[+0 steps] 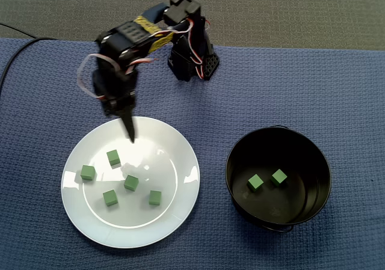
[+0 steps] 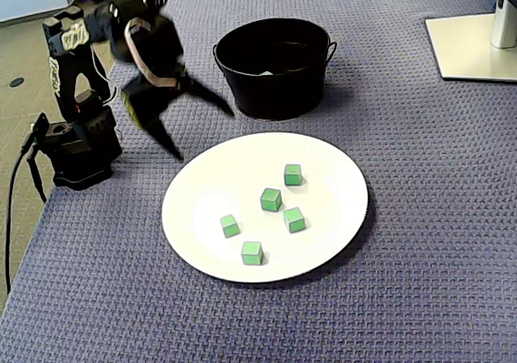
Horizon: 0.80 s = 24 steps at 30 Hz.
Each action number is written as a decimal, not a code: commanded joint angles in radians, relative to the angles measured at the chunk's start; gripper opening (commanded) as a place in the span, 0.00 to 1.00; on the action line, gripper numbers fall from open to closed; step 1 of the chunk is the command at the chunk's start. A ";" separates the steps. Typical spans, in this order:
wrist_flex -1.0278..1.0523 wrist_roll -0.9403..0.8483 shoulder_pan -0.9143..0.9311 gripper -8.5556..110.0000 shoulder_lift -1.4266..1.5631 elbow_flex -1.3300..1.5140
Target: Pick up the items on the white plate and put them in the black container.
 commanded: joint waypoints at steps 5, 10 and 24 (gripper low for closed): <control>-0.107 0.166 0.041 0.40 -0.233 -0.064; -0.072 0.218 0.017 0.40 -0.365 -0.110; -0.091 0.278 -0.034 0.35 -0.541 -0.170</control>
